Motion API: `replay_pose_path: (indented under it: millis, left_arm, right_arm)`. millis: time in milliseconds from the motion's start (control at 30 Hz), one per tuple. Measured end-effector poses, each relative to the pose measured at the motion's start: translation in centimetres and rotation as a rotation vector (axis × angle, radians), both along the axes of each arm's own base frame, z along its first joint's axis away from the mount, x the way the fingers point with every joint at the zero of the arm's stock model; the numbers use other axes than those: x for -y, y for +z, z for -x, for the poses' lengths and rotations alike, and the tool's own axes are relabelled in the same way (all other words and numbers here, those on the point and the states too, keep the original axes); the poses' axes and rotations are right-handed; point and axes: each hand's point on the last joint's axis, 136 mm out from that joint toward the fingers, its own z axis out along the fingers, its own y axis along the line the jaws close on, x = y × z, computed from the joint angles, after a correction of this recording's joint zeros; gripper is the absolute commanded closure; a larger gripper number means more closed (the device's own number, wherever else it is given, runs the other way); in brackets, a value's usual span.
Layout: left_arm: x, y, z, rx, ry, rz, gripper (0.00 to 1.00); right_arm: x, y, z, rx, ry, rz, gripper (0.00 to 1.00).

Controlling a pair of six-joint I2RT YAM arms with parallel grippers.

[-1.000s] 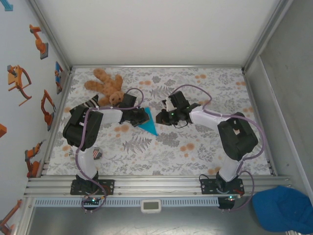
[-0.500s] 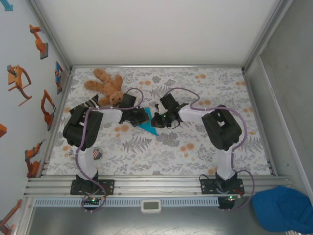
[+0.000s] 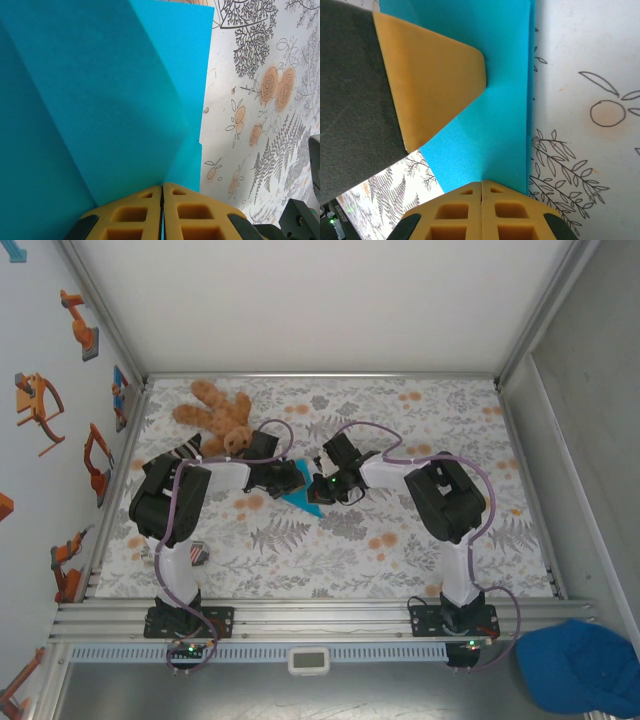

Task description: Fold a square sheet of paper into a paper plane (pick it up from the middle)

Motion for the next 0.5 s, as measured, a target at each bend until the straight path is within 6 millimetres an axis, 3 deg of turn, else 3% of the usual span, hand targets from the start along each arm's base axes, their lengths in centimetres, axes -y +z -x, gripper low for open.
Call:
replay_pose_path:
  millis: [500]
  left_arm:
    - [-0.07, -0.09, -0.01, -0.017, 0.001, -0.010, 0.92]
  right_arm:
    - [0.24, -0.07, 0.34, 0.014, 0.031, 0.007, 0.97]
